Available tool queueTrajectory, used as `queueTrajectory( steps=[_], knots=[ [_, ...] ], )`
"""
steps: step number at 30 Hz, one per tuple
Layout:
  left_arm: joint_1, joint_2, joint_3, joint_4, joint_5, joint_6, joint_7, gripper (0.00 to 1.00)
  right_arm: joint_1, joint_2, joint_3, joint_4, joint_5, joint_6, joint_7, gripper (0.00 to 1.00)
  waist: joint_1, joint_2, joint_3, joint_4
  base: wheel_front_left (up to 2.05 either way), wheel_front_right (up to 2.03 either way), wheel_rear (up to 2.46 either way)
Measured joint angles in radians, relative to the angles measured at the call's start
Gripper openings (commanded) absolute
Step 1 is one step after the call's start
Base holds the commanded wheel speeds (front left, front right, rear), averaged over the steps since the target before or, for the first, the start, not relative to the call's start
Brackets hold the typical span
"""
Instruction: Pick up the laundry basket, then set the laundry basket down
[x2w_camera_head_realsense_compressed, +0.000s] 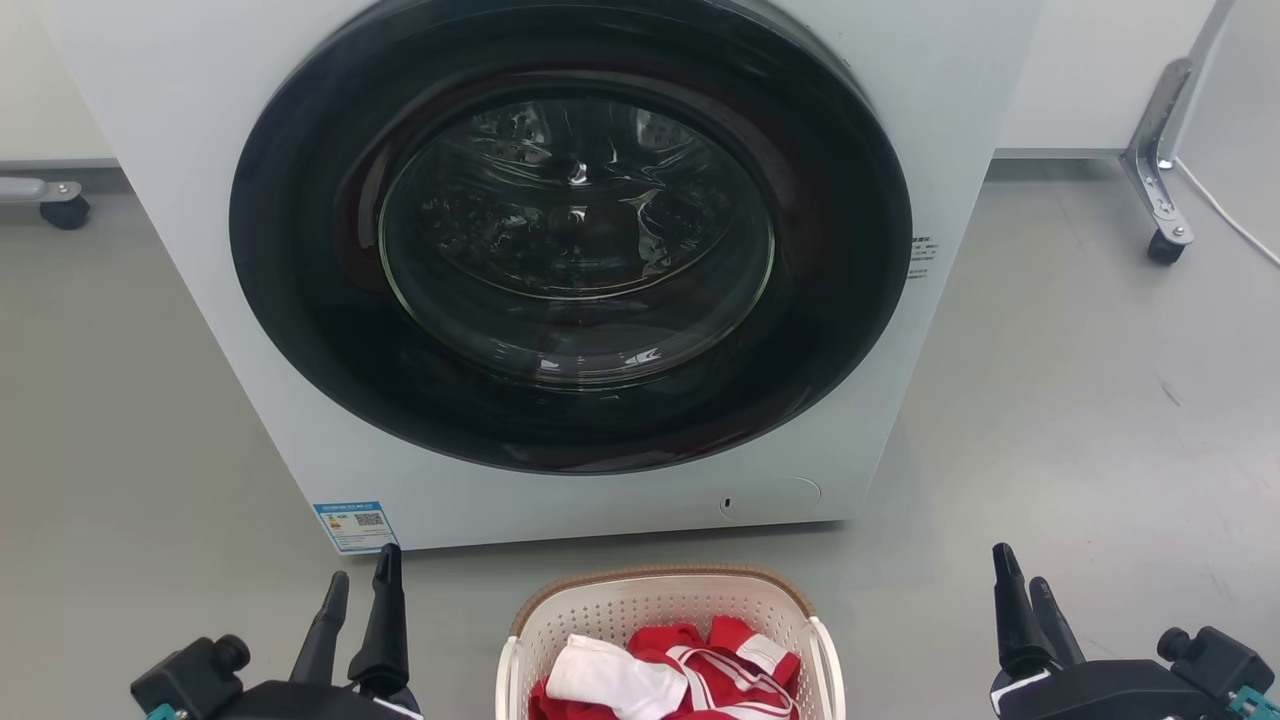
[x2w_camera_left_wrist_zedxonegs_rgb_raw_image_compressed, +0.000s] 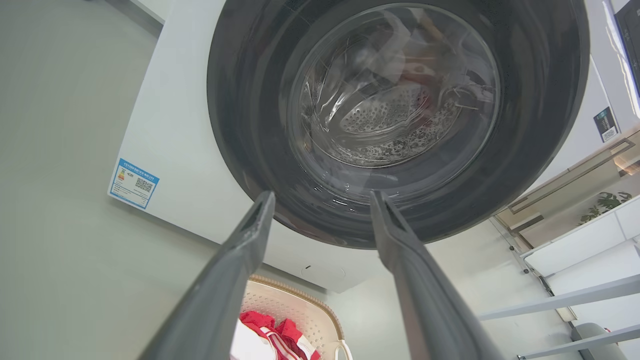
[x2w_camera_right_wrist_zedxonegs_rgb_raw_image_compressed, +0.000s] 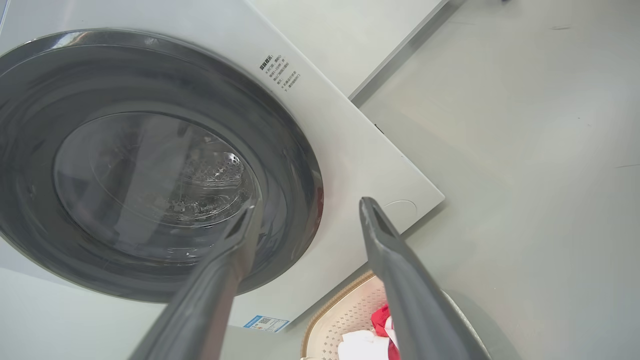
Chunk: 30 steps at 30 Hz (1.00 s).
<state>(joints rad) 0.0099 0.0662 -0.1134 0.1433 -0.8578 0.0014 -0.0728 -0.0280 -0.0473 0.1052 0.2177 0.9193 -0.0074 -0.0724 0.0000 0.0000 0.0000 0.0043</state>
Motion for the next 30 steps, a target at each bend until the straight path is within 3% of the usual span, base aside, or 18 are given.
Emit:
queueTrajectory(
  steps=[30],
  knots=[
    [0.082,0.012,-0.059,-0.109,0.458,0.075,-0.108,1.00,0.043,-0.005,0.070,-0.095,-0.439,-0.071,-0.106,1.00,0.0000,0.0000,-0.016,-0.005,0.00,0.00,0.00]
  ],
)
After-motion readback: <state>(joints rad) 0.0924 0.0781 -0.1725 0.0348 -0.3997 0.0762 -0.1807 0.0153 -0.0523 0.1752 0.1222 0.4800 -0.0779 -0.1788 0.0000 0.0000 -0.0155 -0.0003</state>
